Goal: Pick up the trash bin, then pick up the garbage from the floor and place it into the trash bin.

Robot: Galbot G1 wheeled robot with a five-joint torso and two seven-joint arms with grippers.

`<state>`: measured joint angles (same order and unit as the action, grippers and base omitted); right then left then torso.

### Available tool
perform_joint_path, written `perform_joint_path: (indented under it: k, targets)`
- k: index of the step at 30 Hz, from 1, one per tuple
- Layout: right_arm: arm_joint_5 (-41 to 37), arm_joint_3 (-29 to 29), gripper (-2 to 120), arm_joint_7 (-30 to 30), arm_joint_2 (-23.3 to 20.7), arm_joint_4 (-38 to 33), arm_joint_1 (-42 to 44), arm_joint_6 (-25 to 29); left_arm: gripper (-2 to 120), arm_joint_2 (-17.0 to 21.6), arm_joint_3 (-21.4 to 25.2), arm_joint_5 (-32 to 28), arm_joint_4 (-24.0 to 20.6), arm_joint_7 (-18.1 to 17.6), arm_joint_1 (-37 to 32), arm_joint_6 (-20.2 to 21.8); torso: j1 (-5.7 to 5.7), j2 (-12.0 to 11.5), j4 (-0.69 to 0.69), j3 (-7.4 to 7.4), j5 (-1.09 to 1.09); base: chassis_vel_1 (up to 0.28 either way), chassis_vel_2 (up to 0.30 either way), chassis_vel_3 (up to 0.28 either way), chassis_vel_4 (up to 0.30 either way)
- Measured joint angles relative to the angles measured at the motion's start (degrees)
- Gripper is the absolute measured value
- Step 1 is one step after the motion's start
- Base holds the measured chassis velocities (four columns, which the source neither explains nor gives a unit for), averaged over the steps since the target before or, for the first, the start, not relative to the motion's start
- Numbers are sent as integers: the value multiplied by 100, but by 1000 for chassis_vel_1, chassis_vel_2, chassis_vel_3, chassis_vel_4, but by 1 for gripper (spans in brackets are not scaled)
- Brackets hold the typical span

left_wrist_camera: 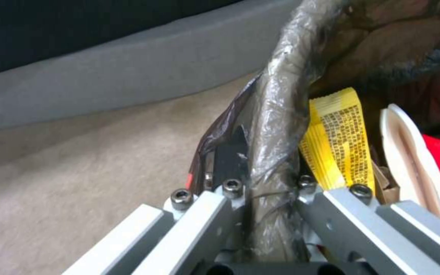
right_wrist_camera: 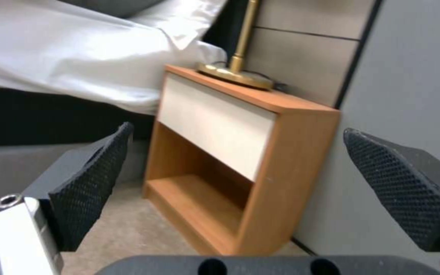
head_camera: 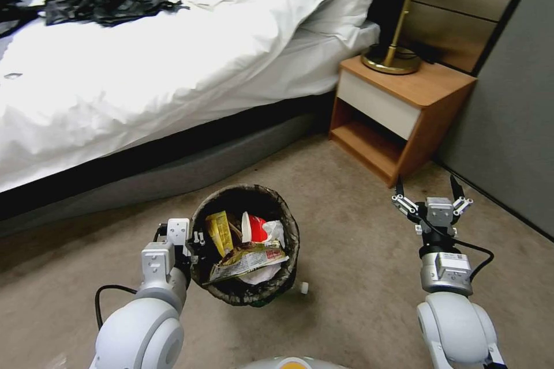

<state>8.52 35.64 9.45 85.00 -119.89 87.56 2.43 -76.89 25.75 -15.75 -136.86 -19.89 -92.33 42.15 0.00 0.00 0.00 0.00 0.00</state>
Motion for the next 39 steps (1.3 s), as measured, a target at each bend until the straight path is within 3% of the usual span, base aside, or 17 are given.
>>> perform_joint_path:
  k: [32,35,37,39]
  targets:
    - [-154,-23,100,-34,-192,1,40,-73,0,-13,-33,168,50,29,-6,-79,0,0,1,0,0,66,64,64,61]
    - [-606,-124,100,-33,-516,-83,-24,-685,0,6,-32,217,50,36,-6,-88,0,0,-2,0,-1,0,0,0,0]
    - [-639,-146,100,-53,-588,-81,-48,-791,0,11,-31,219,50,37,-5,-84,0,0,-1,0,0,0,0,0,0]
    - [-802,-227,100,-377,-985,23,-200,-1271,0,24,-12,225,45,37,0,-65,0,0,-1,0,0,0,0,0,0]
